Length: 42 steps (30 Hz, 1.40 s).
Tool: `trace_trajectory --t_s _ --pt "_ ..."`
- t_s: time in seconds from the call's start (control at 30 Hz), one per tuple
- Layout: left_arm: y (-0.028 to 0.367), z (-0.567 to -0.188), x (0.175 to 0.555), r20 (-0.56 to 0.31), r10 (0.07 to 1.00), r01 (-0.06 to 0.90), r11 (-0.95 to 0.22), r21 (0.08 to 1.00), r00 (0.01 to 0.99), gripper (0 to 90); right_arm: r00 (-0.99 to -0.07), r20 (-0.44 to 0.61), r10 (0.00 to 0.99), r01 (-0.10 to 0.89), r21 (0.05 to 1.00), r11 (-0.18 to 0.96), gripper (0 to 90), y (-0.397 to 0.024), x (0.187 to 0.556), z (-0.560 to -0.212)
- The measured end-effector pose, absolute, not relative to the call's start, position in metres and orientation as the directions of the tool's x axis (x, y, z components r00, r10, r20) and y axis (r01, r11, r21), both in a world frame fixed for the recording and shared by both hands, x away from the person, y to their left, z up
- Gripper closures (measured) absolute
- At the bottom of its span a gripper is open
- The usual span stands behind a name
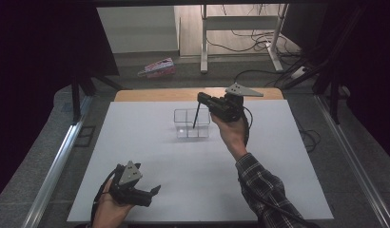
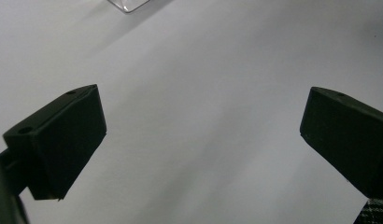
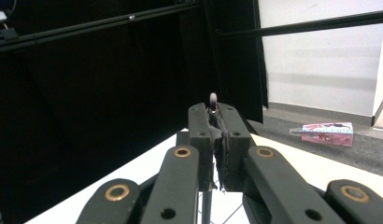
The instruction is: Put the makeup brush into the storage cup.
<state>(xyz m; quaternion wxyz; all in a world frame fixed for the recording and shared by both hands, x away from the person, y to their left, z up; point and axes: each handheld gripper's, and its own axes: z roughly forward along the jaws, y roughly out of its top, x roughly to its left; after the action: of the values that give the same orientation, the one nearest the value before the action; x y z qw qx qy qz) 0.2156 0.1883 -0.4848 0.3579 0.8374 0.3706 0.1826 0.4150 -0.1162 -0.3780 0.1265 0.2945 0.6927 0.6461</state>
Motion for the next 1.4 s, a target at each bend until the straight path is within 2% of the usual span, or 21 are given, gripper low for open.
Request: trace_trajectory --t_s 0.57,1.13,1.4 --pt "0.187 -0.487 0.217 0.038 0.742 0.489 -0.479 0.729 0.669 0.6 -0.770 0.227 0.596 0.217 0.972 -0.090 85.3 -0.105 0.434 -0.386" --pt "0.187 -0.487 0.216 0.039 0.737 0.487 -0.484 0.727 0.675 0.9 -0.774 0.187 0.605 0.186 0.980 -0.065 85.3 -0.085 0.444 -0.396" --pt "0.189 -0.487 0.216 0.036 0.745 0.489 -0.473 0.733 0.666 0.1 -0.780 0.150 0.607 0.176 0.984 -0.017 85.3 -0.074 0.445 -0.404"
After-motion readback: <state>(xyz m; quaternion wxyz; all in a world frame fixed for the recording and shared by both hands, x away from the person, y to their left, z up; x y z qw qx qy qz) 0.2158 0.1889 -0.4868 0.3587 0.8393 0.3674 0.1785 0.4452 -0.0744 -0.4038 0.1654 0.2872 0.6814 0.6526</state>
